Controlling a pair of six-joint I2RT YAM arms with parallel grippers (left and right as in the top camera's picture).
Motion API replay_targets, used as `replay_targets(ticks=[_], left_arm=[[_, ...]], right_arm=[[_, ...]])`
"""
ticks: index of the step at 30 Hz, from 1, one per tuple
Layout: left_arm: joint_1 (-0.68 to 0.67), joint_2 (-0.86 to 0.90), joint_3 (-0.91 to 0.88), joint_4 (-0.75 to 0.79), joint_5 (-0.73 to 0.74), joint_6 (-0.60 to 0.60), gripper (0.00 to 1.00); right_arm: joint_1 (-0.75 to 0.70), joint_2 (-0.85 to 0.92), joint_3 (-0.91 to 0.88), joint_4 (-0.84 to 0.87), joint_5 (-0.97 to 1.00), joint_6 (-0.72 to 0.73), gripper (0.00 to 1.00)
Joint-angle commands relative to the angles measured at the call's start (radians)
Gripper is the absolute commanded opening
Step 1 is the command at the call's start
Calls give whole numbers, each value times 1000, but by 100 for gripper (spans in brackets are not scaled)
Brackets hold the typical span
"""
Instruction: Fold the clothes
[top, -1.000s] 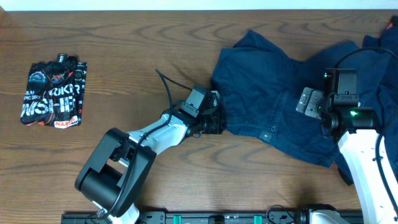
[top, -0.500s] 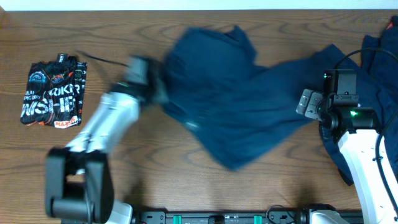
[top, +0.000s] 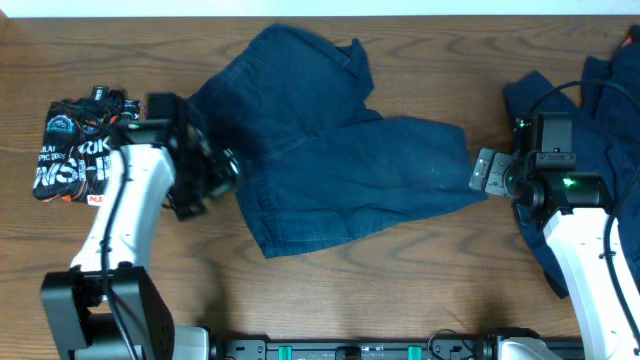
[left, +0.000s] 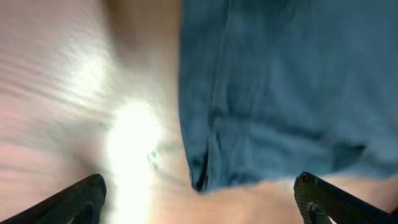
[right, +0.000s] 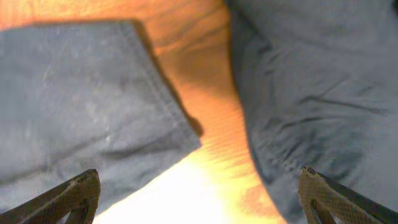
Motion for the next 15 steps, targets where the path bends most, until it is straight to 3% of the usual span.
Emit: replay_targets(ticks=[1,7,15], left_arm=[[-73,6,-86,-6,92,-4,99],[-189,6,-254,75,132,-91,95],[-290,6,-369,232,139,-273,95]], right_arm=[[-8,31,7,-52,-51,-21,99],[-8,119,-19,-95,-121,40,99],[-8,231,-80,44,-184,161,97]])
